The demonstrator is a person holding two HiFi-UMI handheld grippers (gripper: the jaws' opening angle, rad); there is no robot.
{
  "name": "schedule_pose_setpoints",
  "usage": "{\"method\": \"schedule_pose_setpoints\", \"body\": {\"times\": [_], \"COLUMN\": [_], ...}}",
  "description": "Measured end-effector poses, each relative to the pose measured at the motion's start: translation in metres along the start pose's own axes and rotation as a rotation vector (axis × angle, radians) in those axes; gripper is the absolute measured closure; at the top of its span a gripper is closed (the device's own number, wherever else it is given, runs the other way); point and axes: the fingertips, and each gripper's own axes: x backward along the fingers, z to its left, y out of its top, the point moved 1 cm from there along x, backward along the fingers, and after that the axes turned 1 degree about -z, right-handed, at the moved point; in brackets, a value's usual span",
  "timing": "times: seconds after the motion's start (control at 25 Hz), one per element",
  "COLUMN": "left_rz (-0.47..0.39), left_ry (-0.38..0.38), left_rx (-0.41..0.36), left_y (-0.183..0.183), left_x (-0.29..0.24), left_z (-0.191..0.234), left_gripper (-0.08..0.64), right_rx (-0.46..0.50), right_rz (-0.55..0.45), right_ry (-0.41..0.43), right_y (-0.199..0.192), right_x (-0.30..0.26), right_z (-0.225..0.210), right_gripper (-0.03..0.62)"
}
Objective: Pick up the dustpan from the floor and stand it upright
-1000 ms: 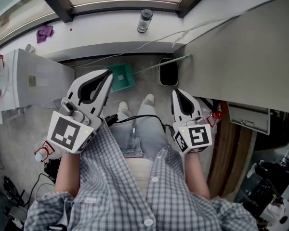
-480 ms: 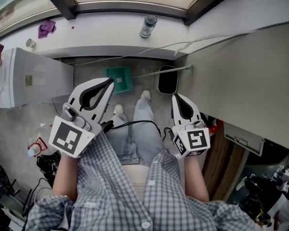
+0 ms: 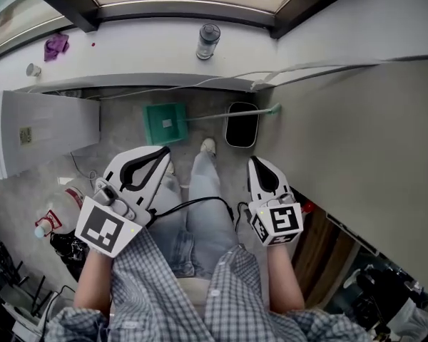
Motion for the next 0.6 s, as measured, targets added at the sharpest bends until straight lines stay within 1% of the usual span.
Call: {"method": "schedule_pose_setpoints", "body": {"times": [0.2,0.32,0.44,0.6], "left_rz": [0.066,0.107,0.11,0.097], "left_ry": [0.008,-0.016,-0.049,-0.082], "left_rx": [0.005,0.006,-0.003,0.025], "left_y": [-0.016,-0.027,-0.036,-0.049], "left_x": [-0.038,-0.057,-0.078,-0.103], "left_z": [-0.005,-0.008,-0.008,-0.011], "left_gripper": [0.554,0.554,0.554,0.554], "right_rx": [-0.058,-0.063,-0.042,-0.028], "right_rz": [0.026,0.033,0.05,0.076], "right_ry": [0.003,0.026,0.064,0.072], "right_y": [-0.014,-0.023,-0.031,-0.047], "right_x": [-0.017,-0.035,-0.054,-0.074], "right_z": [-0.034,-0.044,-0.05,-0.065], "right_gripper": [0.586,0.586,0.586,0.586]}}
